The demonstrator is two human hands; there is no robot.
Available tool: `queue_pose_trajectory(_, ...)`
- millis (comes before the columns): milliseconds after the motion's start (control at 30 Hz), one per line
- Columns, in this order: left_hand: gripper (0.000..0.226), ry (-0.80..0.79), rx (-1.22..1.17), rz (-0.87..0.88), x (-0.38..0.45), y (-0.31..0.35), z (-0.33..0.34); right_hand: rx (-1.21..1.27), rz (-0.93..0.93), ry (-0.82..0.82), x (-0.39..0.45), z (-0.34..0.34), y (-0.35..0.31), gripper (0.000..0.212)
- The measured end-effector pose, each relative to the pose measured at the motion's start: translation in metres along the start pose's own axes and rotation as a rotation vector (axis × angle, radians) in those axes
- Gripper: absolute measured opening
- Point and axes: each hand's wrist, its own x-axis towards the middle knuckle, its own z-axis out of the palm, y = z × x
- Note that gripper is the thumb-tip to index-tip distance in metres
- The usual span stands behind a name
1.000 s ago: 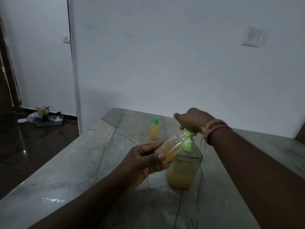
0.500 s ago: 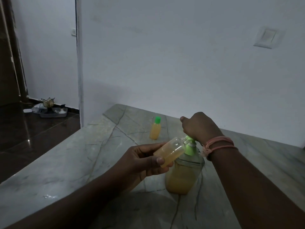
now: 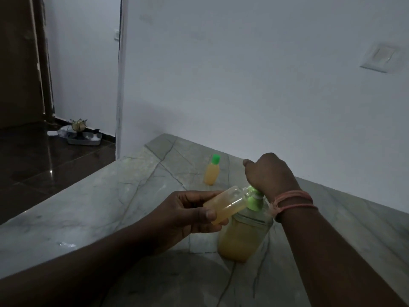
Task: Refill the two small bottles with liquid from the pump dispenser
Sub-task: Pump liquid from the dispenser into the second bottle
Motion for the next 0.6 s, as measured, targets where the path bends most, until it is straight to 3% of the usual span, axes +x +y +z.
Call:
queue_pose_trajectory(233,0.056,0.01,-0.013,0.003,0.0006,0.0002,0.0006,-0.046,-0.059,-0.105,0.0061,-0.0045,-0.0053,0.038)
queue_pose_trajectory(433,0.056,-0.007,-0.007,0.001,0.0017,-0.0013,-0.0007,0.049,-0.006,-0.024,0.0043,0.0011,0.0036,0.038)
queue_pose_trajectory(600,0.056,0.011,-0.005,-0.007,-0.0005,0.002,0.0007,0.013,-0.008,-0.052,0.0027,0.0018,0.0016,0.037)
